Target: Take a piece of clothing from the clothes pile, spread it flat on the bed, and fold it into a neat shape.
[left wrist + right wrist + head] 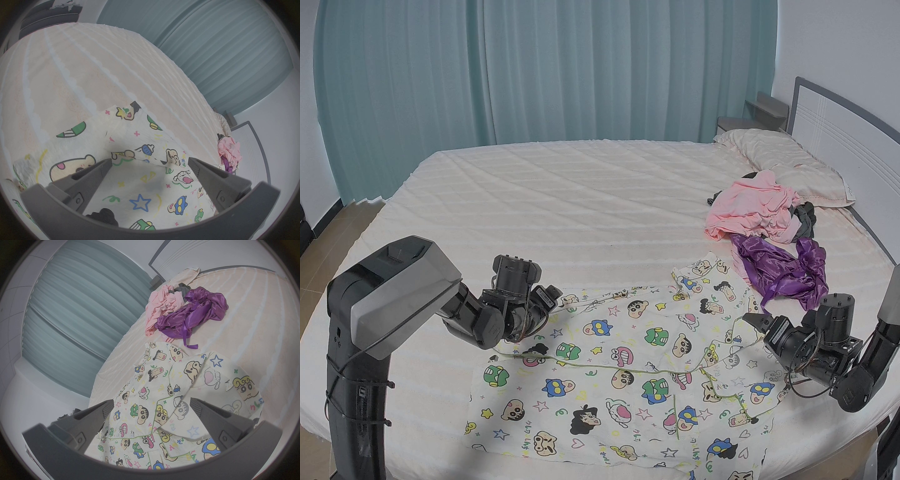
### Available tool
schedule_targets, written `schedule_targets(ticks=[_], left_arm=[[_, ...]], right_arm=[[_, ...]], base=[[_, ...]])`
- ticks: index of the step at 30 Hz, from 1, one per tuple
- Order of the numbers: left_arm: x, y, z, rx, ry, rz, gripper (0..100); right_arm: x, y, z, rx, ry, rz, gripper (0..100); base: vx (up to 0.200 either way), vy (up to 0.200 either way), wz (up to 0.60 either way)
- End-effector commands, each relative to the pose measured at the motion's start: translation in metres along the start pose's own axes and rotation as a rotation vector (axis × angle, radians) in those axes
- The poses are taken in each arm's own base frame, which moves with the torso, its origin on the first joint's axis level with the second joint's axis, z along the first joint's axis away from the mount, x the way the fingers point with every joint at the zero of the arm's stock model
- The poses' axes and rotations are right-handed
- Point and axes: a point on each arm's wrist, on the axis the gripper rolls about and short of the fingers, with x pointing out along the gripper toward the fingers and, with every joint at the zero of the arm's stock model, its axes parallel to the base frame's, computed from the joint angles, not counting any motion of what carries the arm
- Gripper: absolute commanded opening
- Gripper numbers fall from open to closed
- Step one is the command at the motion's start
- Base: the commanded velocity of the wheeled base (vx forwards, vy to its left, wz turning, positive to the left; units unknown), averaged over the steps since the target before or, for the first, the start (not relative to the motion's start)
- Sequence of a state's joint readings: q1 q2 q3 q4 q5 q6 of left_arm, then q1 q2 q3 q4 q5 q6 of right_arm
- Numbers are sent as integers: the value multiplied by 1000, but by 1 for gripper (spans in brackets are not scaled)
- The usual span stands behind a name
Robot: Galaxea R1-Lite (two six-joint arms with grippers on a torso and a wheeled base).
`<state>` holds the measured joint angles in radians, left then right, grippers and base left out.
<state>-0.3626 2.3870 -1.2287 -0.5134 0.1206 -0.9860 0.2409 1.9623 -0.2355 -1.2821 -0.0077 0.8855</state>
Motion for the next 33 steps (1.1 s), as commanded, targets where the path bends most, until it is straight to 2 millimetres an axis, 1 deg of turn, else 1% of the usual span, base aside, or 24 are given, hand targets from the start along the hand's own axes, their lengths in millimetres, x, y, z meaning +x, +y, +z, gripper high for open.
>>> schedule_targets(ticks=[1, 3, 5, 6, 7, 10, 12, 15, 17, 19, 21, 22, 23, 24, 27, 31, 33], left_arm=[[2, 2, -2, 1, 4, 6, 100], [6, 1, -2, 1, 2, 3, 100], [14, 4, -5, 2, 5, 10, 100], [14, 4, -5, 2, 5, 10, 100], [21, 3, -5, 2, -2, 2, 100], [27, -6, 5, -10, -38, -35, 100], [30, -14, 19, -27, -86, -66, 100], [31, -29, 50, -69, -195, -118, 100], [34, -34, 66, -90, -260, -133, 100], [33, -38, 83, -110, -321, -157, 100], [31, -40, 95, -119, -349, -174, 100], [31, -40, 95, -119, -349, -174, 100], [30, -42, 105, -125, -372, -186, 100], [30, -43, 109, -124, -381, -191, 100], [40, -34, 109, -100, -379, -165, 100], [43, -24, 107, -92, -365, -128, 100], [44, -15, 100, -84, -330, -85, 100]], right_arm=[[1, -1, -1, 1, 3, -4, 100], [1, -1, -1, 1, 3, -4, 100], [1, -1, -1, 1, 3, -4, 100], [1, -1, -1, 1, 3, -4, 100], [1, -1, -1, 1, 5, -4, 100], [1, -1, -1, 1, 5, -4, 100], [1, -1, -1, 1, 4, -5, 100], [1, -2, -1, 1, 6, -7, 100], [0, -2, -2, 1, 7, -8, 100], [0, -2, -2, 1, 9, -11, 100], [0, -3, -2, 1, 11, -13, 100], [0, -3, -2, 1, 11, -13, 100], [0, -3, -2, 1, 11, -13, 100], [0, -3, -2, 1, 11, -13, 100], [-1, -3, -2, 1, 11, -13, 100], [-1, -4, -3, 1, 14, -17, 100], [-1, -3, -3, 1, 13, -16, 100]], base=[[0, 0, 0], [0, 0, 0], [0, 0, 0], [0, 0, 0], [0, 0, 0], [0, 0, 0], [0, 0, 0], [0, 0, 0], [0, 0, 0], [0, 0, 0], [0, 0, 0], [0, 0, 0], [0, 0, 0], [0, 0, 0], [0, 0, 0], [0, 0, 0], [0, 0, 0]])
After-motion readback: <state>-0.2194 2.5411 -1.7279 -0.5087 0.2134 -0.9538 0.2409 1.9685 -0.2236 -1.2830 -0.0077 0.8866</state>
